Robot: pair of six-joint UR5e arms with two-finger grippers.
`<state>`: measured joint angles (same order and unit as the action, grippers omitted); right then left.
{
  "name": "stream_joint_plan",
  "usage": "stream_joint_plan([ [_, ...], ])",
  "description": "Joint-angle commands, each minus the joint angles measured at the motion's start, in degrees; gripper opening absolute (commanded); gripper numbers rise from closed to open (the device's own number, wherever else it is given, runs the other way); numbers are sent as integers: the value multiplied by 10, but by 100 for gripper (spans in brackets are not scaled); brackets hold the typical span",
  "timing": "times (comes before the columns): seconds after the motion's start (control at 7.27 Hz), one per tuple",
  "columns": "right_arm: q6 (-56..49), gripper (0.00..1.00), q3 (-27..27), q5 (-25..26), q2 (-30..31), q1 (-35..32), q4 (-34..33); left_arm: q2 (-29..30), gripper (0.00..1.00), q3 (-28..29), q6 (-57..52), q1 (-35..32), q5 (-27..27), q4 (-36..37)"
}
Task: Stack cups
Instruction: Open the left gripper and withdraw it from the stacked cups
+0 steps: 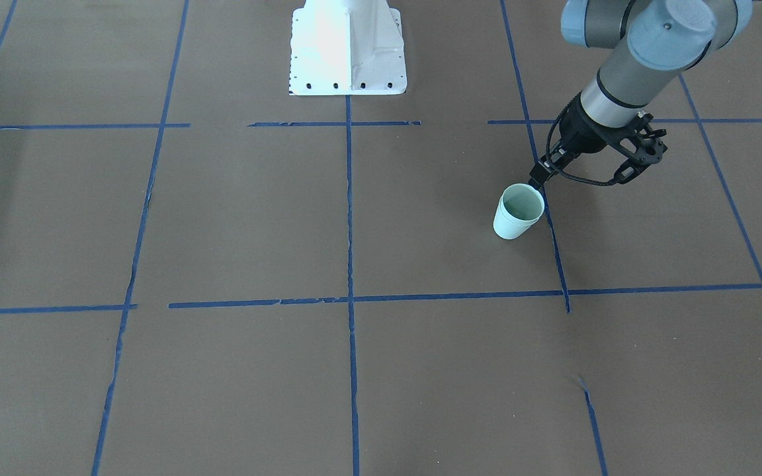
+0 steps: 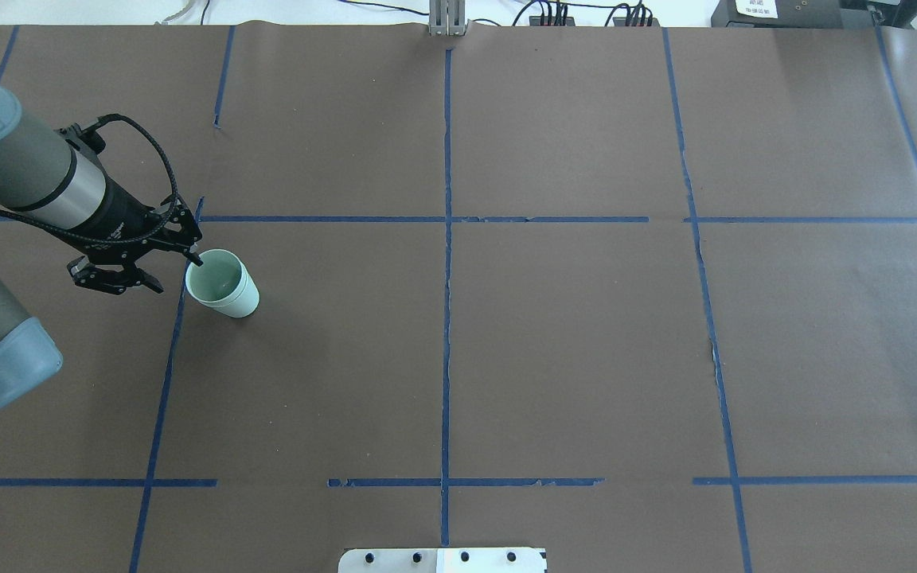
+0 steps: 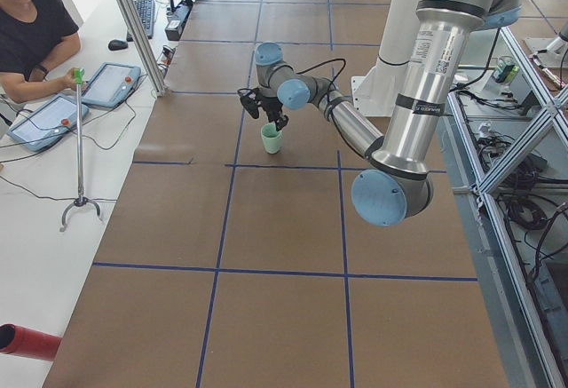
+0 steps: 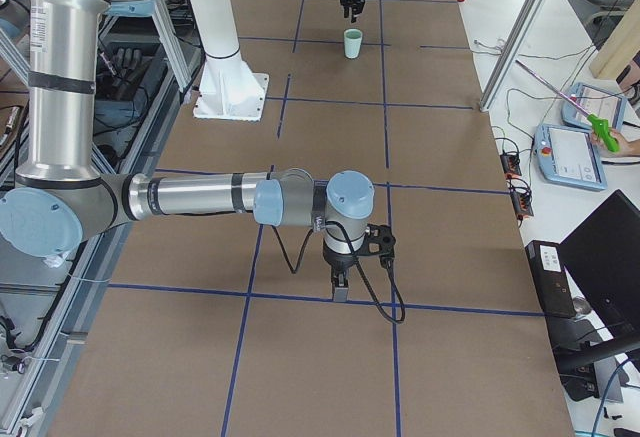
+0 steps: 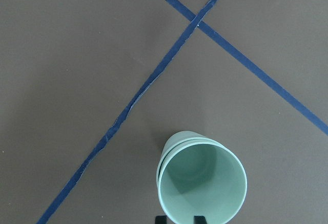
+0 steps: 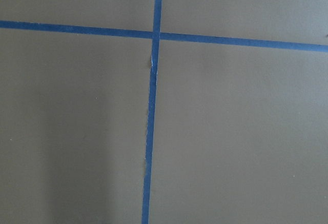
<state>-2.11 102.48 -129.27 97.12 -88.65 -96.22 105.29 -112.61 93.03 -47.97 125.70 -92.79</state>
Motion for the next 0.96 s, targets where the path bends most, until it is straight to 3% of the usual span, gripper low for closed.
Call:
stream_joint_plan([
  [0.0,0,100,0,0,0,0,0,-2,100,-5,-39,-22,1,-2],
  [0.28,0,100,0,0,0,0,0,-45,100,-5,-285,-150,6,1],
  [0.55,0,100,0,0,0,0,0,-122,100,3,-537,-229,12,1],
  [0.83,0,100,0,1,0,0,0,-169,100,44,-780,-341,41,3],
])
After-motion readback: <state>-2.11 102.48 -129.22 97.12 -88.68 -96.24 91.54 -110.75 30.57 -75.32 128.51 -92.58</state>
